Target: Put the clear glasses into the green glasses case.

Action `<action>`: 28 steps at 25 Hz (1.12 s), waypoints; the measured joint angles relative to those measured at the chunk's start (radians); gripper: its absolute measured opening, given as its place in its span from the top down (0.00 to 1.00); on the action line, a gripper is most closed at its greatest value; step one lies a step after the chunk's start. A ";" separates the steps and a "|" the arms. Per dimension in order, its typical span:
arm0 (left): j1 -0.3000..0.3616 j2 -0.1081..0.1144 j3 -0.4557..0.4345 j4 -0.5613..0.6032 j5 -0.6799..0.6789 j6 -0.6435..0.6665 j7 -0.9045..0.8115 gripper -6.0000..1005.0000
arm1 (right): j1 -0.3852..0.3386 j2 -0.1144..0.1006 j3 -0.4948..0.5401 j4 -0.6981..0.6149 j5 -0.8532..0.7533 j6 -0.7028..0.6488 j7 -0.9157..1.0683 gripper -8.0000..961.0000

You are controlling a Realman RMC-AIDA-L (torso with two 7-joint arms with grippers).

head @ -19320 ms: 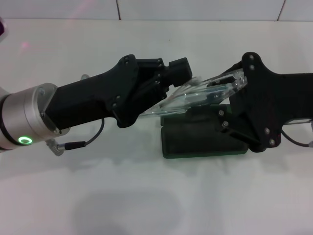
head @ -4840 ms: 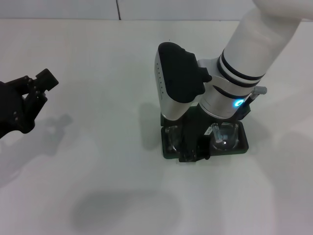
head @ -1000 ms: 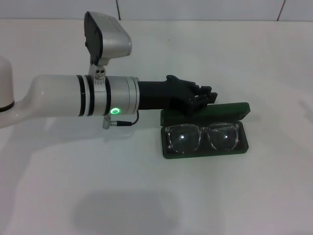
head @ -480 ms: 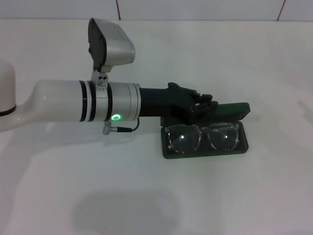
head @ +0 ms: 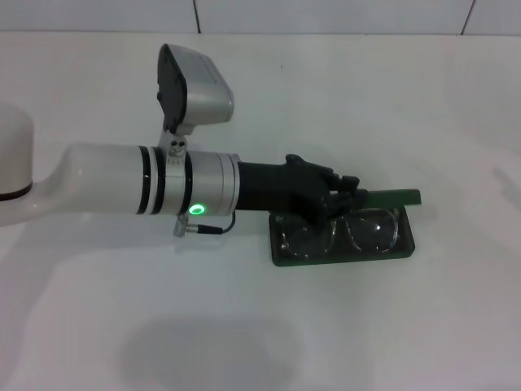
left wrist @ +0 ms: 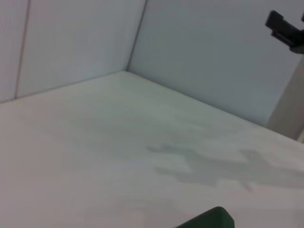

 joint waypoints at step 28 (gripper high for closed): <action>0.220 0.054 -0.009 0.134 -0.149 0.487 0.208 0.70 | 0.071 -0.009 -0.177 -0.048 -0.273 -0.058 0.001 0.34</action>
